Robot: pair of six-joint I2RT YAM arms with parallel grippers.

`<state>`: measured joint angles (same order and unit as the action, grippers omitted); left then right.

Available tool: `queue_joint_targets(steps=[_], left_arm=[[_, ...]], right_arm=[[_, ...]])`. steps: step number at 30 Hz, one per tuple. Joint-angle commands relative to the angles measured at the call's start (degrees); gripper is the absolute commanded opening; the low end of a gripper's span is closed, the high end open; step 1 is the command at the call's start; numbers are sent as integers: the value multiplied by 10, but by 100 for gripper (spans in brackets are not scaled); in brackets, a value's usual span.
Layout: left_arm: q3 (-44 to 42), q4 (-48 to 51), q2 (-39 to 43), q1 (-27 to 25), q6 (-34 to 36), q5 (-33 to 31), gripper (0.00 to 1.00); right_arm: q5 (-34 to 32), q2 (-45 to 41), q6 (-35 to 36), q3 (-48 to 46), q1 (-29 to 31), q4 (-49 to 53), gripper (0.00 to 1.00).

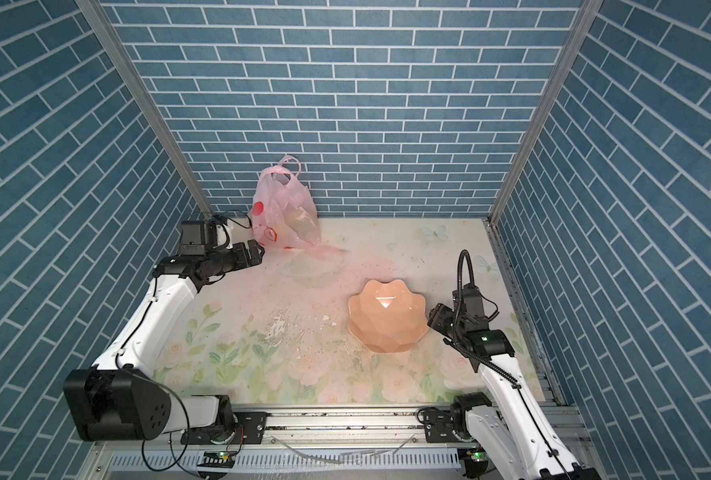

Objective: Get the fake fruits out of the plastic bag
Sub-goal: 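Drag the peach bowl toward the robot with the right gripper and release it, then grasp the pink bag's top with the left gripper and pull it toward the robot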

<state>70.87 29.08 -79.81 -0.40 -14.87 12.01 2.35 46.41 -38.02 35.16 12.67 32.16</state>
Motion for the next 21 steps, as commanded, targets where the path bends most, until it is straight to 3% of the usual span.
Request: queue_joint_targets(steps=[1, 9, 19, 21], left_arm=[[26, -69, -43, -2, 20, -17, 99], [147, -186, -205, -4, 91, -63, 94], [235, -321, -354, -4, 175, -70, 92], [256, -335, -381, -4, 189, -46, 92]], right_arm=[[-33, 18, 51, 33, 0, -6, 64], [-41, 48, 110, 51, -1, -50, 64], [-59, 53, 132, 80, -2, -70, 64], [-61, 61, 134, 90, -2, -61, 63]])
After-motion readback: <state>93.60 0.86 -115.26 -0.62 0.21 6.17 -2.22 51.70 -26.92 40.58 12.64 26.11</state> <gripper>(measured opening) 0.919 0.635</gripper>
